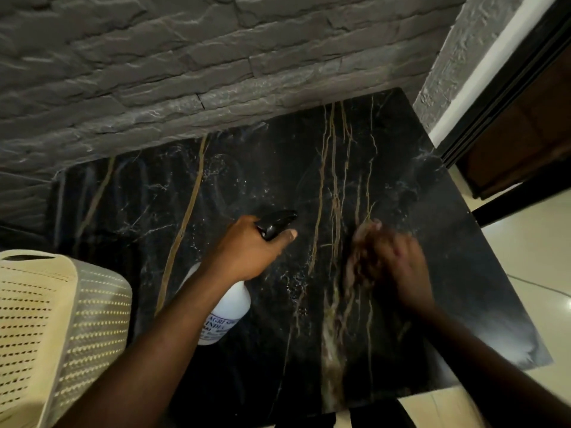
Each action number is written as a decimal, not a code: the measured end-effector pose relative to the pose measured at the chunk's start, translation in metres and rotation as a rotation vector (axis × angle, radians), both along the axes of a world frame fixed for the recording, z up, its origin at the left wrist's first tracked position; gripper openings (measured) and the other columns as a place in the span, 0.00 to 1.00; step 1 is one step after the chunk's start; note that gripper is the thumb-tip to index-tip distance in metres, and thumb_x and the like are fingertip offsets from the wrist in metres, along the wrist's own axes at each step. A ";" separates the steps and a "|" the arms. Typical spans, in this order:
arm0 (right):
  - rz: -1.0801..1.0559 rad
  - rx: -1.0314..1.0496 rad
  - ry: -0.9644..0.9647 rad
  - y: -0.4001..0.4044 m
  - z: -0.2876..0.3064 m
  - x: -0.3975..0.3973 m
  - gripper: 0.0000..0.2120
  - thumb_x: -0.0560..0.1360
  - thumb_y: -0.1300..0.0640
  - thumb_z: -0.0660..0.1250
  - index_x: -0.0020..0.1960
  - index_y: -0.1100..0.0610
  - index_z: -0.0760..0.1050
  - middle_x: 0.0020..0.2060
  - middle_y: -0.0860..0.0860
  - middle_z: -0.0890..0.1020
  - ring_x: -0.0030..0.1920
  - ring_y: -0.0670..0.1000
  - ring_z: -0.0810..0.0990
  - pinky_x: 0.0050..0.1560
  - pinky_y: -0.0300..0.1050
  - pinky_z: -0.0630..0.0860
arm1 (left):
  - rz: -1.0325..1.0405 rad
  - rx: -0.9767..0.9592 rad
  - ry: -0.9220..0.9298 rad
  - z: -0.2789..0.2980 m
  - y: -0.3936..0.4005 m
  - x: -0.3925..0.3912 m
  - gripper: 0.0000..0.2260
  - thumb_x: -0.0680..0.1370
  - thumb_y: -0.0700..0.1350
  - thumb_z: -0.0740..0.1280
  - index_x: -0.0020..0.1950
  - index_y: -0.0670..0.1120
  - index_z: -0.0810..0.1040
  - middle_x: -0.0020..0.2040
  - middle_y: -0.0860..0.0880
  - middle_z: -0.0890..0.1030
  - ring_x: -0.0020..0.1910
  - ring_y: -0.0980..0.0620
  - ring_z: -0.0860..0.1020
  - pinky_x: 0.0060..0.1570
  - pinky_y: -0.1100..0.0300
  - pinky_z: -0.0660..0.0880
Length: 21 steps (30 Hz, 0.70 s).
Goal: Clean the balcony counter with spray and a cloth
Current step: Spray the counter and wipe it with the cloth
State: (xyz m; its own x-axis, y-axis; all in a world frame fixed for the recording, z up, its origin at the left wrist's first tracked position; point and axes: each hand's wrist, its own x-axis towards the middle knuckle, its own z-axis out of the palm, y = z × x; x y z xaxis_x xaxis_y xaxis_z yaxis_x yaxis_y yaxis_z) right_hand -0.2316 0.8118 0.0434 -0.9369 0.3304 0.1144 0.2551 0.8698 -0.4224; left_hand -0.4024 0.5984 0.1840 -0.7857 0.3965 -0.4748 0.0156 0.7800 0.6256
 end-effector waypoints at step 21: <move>-0.167 0.039 -0.065 0.053 -0.007 -0.116 0.24 0.73 0.44 0.62 0.66 0.52 0.69 0.69 0.59 0.66 0.69 0.65 0.60 0.69 0.65 0.57 | 0.056 -0.095 0.022 -0.003 0.069 -0.059 0.12 0.71 0.56 0.72 0.42 0.49 0.76 0.37 0.54 0.79 0.37 0.53 0.77 0.34 0.64 0.69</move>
